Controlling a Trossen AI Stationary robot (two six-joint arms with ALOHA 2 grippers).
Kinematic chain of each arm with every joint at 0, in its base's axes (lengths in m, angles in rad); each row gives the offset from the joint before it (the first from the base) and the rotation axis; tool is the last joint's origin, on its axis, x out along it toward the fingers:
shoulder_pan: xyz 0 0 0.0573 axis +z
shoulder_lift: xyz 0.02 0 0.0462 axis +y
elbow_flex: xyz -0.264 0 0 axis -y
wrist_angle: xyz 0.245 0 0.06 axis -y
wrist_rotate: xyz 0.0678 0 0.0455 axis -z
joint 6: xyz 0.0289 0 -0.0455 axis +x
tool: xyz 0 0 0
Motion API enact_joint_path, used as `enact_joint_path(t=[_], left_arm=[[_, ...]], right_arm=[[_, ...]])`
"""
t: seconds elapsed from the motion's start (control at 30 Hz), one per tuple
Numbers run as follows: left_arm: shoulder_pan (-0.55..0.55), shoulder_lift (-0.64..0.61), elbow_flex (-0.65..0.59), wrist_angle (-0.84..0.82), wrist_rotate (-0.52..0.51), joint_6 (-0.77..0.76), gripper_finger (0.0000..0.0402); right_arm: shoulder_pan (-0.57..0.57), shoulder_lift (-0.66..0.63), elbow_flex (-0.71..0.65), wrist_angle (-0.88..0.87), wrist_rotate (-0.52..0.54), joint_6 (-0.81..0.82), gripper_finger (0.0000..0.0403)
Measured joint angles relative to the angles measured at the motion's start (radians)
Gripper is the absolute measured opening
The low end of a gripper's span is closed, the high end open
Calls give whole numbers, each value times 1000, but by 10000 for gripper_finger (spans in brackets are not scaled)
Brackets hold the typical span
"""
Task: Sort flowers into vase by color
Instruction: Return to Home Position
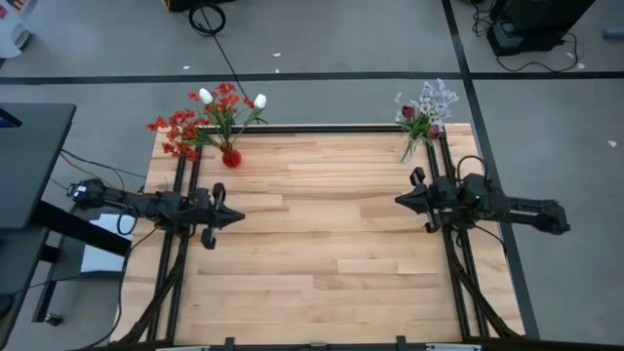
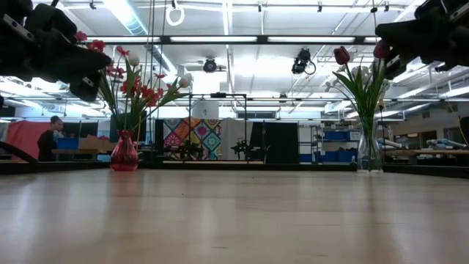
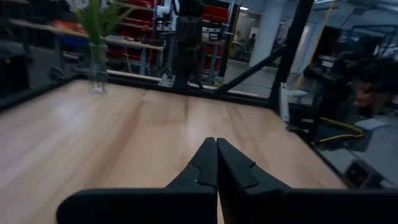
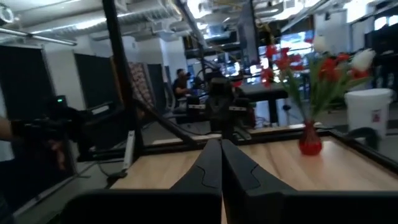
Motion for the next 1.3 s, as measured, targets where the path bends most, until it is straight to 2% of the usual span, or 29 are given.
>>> enact_joint_path(t=[0.07,0.2,0.37,0.63,0.83,0.87,0.97,1.07,1.17,1.3], left_arm=[[-19,0,0,2,-50,35,0],[-42,0,0,21,-128,100,0],[-50,2,0,-14,-127,117,1],[-50,0,0,-10,-118,64,16],[-50,0,0,-10,-117,57,19],[-50,0,0,-10,-117,57,19],[-50,0,0,-10,-117,57,20],[-50,0,0,-10,-117,56,20],[-50,0,-1,-10,-117,56,20],[-50,0,-1,-10,-117,56,20]], right_arm=[[0,-60,0,-54,23,-11,1],[2,-42,-1,-82,24,-17,0],[14,-42,-31,-85,46,10,5],[13,-41,-47,-82,44,42,47],[13,-41,-47,-83,43,41,48],[14,-41,-47,-75,85,79,48],[6,-36,-47,-26,361,235,49],[8,-36,-47,-15,531,299,49],[7,-36,-47,-16,618,296,49],[7,-36,-47,-15,621,296,50]])
